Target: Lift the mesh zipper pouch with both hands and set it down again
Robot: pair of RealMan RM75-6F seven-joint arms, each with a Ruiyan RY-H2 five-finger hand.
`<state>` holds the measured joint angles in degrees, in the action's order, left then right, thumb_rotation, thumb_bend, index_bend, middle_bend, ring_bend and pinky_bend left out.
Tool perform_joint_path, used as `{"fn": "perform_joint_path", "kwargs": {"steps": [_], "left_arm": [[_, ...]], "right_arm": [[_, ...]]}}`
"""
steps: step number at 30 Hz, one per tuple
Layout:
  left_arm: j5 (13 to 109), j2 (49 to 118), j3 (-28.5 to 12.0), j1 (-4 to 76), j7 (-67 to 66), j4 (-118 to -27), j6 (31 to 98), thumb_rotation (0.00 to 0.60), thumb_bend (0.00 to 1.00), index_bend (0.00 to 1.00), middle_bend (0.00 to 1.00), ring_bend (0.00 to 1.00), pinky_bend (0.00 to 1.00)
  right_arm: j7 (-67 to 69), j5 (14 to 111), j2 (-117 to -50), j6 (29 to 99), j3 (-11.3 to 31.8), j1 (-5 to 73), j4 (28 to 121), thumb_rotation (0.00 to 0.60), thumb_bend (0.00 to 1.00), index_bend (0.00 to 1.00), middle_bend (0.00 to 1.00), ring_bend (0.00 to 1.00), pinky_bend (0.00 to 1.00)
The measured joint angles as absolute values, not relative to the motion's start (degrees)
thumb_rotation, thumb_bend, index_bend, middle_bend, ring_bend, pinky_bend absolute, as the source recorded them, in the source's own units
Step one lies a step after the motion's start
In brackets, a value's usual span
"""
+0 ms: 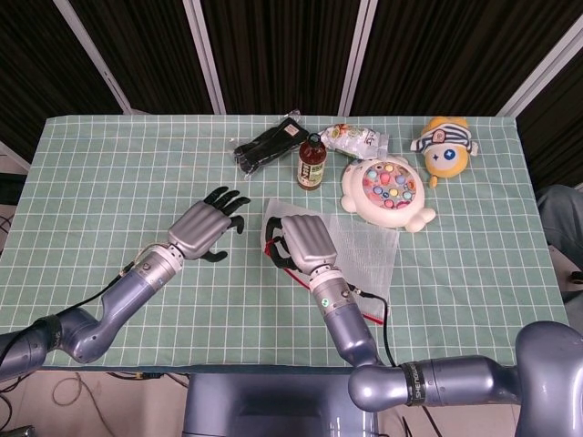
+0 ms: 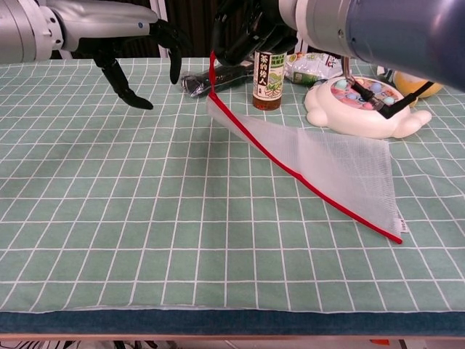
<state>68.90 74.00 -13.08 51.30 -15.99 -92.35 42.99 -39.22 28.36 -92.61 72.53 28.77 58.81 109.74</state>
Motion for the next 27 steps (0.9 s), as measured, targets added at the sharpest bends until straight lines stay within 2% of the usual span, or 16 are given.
{"fn": "perform_joint_path", "kwargs": {"steps": [18, 27], "left_arm": [[69.88, 80.53, -13.00, 52.59, -12.86, -88.95, 47.35, 0.600, 0.22, 0.44, 0.10, 0.00, 0.05], [69.25, 82.31, -12.66, 53.33, -11.43, -88.49, 46.78, 0.600, 0.23, 0.46, 0.10, 0.00, 0.05]], "right_arm": [[-38.44, 27.62, -91.89, 73.86, 27.78, 60.16, 110.44, 0.600, 0.58, 0.59, 1.00, 1.00, 1.00], [-38.16, 27.30, -91.94, 74.30, 27.53, 60.73, 110.35, 0.600, 0.58, 0.59, 1.00, 1.00, 1.00]]}}
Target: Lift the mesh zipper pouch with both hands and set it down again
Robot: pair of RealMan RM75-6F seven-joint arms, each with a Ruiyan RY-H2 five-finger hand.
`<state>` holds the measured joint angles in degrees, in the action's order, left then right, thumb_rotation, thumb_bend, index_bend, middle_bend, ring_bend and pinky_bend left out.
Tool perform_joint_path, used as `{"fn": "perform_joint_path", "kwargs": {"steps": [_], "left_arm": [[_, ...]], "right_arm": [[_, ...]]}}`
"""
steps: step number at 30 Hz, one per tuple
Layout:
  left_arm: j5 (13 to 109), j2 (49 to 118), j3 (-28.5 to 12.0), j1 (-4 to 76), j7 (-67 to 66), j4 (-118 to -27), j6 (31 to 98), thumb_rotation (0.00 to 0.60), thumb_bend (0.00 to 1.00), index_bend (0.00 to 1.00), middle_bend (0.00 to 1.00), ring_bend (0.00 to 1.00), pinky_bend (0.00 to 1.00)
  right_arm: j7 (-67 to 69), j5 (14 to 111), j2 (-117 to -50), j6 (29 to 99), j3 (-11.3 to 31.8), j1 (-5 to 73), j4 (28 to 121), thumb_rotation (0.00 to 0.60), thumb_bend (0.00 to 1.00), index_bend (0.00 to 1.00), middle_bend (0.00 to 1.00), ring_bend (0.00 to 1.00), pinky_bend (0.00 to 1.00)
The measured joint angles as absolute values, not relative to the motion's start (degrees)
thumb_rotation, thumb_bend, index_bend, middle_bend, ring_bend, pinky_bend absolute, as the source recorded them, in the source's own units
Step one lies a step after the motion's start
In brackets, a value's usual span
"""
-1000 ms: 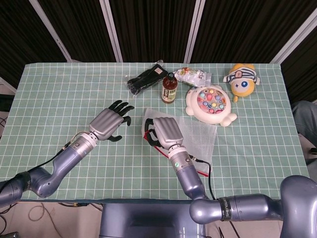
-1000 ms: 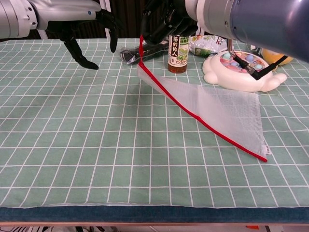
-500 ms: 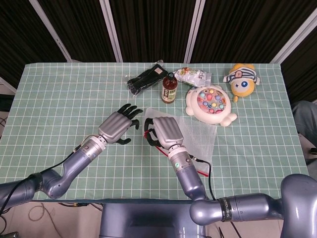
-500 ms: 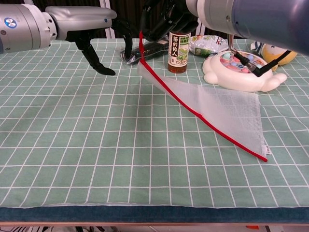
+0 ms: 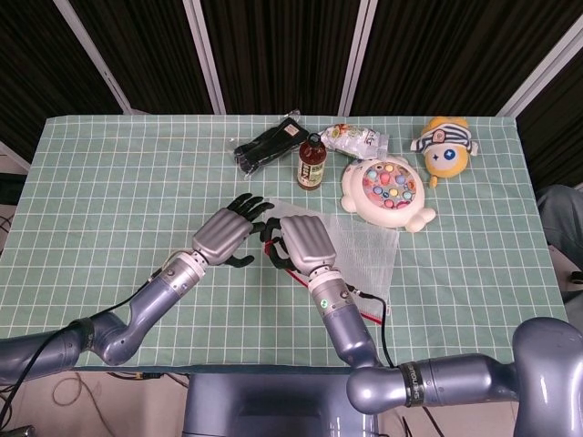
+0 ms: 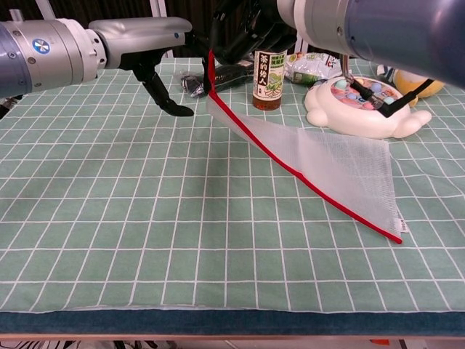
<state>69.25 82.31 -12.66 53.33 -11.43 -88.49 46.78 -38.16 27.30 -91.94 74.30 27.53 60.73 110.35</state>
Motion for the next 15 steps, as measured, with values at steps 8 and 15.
{"fn": "perform_joint_path", "kwargs": {"steps": [8, 15], "left_arm": [[69.63, 83.92, -12.33, 53.70, -10.73, -88.00, 47.31, 0.600, 0.26, 0.48, 0.10, 0.00, 0.05], [70.66, 85.36, -12.32, 53.62, -9.42, -87.48, 48.75, 0.600, 0.29, 0.51, 0.10, 0.00, 0.05]], "right_arm": [[-38.08, 27.01, -91.77, 74.68, 27.38, 61.17, 110.60, 0.600, 0.58, 0.59, 1.00, 1.00, 1.00], [-38.02, 26.70, -91.72, 74.94, 27.21, 61.40, 110.52, 0.600, 0.58, 0.59, 1.00, 1.00, 1.00]]}}
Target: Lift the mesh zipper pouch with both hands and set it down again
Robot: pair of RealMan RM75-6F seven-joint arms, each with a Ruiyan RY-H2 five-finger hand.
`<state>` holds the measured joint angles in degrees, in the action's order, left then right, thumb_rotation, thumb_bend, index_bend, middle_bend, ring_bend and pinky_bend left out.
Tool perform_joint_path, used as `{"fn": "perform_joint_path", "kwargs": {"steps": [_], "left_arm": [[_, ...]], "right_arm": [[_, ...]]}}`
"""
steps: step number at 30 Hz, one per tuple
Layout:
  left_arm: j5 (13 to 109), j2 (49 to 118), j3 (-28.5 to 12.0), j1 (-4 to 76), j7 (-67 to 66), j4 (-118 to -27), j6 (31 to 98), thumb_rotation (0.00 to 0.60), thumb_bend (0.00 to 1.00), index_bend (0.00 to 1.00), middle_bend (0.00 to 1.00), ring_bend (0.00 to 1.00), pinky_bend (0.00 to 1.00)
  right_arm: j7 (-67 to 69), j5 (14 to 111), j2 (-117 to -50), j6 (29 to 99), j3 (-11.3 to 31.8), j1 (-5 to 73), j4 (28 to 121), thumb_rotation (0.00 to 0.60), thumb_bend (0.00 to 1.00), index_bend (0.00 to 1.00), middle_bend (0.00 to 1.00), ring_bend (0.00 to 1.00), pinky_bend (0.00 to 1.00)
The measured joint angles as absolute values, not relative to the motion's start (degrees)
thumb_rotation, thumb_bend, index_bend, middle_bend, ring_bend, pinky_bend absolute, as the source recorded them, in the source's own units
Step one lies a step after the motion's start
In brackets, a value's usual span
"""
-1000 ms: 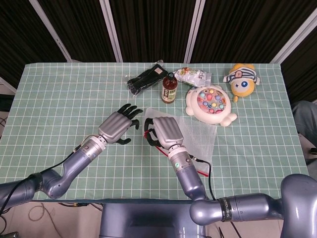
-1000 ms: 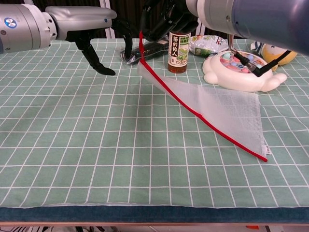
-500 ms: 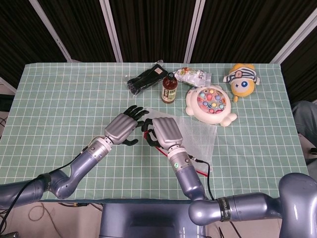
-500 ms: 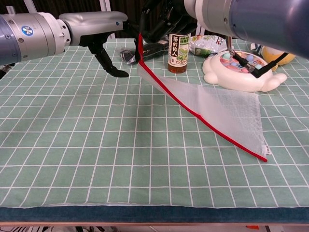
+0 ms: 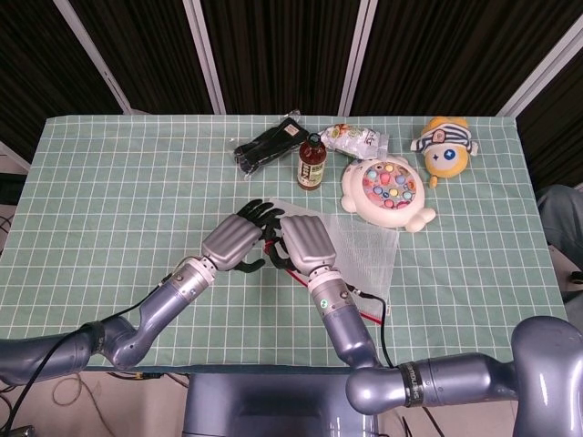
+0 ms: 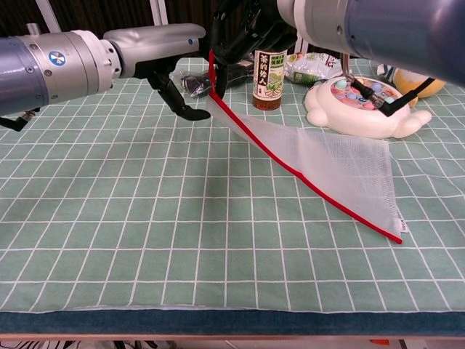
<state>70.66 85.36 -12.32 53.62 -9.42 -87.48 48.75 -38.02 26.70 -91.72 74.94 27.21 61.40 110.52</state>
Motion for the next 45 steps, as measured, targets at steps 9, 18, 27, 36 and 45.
{"fn": "perform_joint_path", "kwargs": {"steps": [9, 18, 27, 36, 45], "left_arm": [[70.55, 86.07, -12.26, 53.58, -8.54, -87.16, 49.07, 0.600, 0.36, 0.53, 0.10, 0.00, 0.05], [70.85, 85.94, -12.01, 53.36, -7.71, -87.05, 49.39, 0.600, 0.37, 0.53, 0.10, 0.00, 0.05], [71.19, 85.39, -11.78, 53.00, -6.96, -86.92, 49.74, 0.600, 0.38, 0.54, 0.10, 0.00, 0.05], [71.49, 85.86, -11.90, 52.90, -6.13, -87.05, 50.23, 0.600, 0.42, 0.55, 0.11, 0.00, 0.05], [71.32, 85.94, -12.27, 52.47, -5.54, -87.13, 51.25, 0.600, 0.43, 0.57, 0.12, 0.00, 0.05]], "right_arm": [[-38.02, 26.64, -91.77, 75.21, 26.90, 61.66, 110.55, 0.600, 0.58, 0.59, 1.00, 1.00, 1.00], [-38.00, 26.74, -91.69, 75.54, 26.66, 61.88, 110.55, 0.600, 0.58, 0.59, 1.00, 1.00, 1.00], [-37.95, 26.76, -91.68, 75.80, 26.49, 62.00, 110.72, 0.600, 0.58, 0.59, 1.00, 1.00, 1.00], [-38.04, 26.63, -91.87, 76.07, 26.26, 62.14, 110.99, 0.600, 0.58, 0.60, 1.00, 1.00, 1.00], [-38.07, 26.87, -91.83, 76.51, 26.20, 62.18, 111.36, 0.600, 0.58, 0.60, 1.00, 1.00, 1.00]]}}
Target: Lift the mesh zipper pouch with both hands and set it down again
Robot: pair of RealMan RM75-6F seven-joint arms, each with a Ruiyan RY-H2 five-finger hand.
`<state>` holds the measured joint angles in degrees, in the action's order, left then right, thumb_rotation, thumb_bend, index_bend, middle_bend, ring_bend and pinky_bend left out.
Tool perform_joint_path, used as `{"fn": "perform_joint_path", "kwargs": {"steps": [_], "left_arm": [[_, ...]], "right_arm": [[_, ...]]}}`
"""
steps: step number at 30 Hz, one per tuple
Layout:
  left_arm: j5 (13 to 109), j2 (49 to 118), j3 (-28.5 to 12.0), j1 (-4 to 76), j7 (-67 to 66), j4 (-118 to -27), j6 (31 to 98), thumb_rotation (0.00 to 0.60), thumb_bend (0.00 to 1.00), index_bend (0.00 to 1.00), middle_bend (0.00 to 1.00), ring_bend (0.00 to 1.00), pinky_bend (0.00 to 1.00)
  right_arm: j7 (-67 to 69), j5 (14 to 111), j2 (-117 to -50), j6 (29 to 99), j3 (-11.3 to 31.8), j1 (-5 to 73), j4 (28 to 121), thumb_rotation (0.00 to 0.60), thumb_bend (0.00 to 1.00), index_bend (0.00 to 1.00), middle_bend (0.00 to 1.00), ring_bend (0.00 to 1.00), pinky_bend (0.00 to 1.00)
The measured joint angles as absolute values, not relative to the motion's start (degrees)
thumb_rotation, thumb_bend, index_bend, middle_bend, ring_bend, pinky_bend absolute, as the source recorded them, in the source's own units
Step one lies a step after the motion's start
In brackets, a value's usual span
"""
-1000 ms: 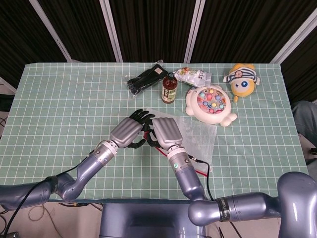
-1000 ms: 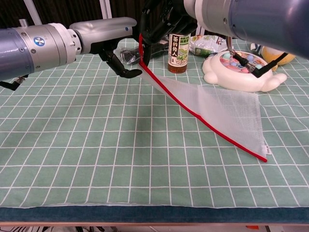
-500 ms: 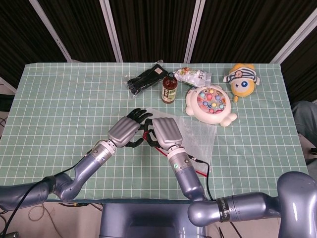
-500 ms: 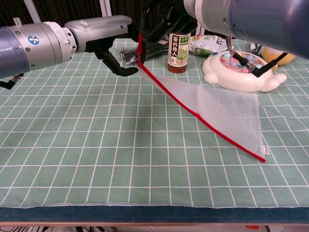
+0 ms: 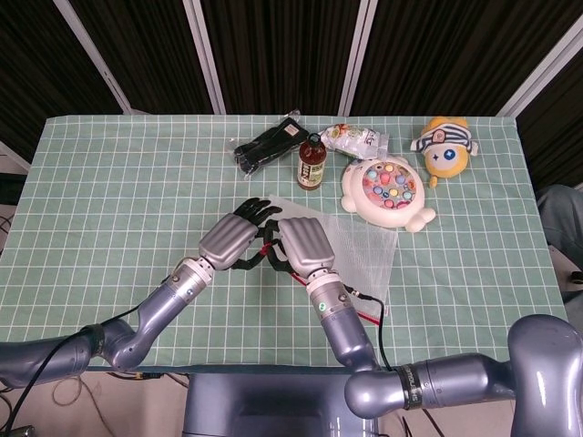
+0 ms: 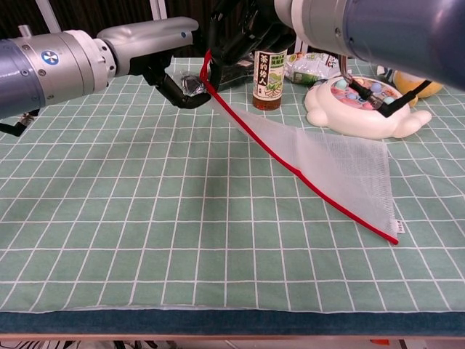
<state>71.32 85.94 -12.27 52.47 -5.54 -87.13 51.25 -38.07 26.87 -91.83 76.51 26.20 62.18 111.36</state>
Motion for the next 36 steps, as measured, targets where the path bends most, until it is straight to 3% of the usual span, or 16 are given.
{"fn": "perform_joint_path", "kwargs": {"steps": [36], "left_arm": [[63.53, 88.89, -19.29, 52.00, -7.75, -90.76, 58.54, 0.600, 0.43, 0.61, 0.12, 0.00, 0.05]], "right_arm": [[-35.65, 27.36, -90.52, 79.38, 27.05, 59.87, 112.09, 0.600, 0.58, 0.61, 1.00, 1.00, 1.00]]}}
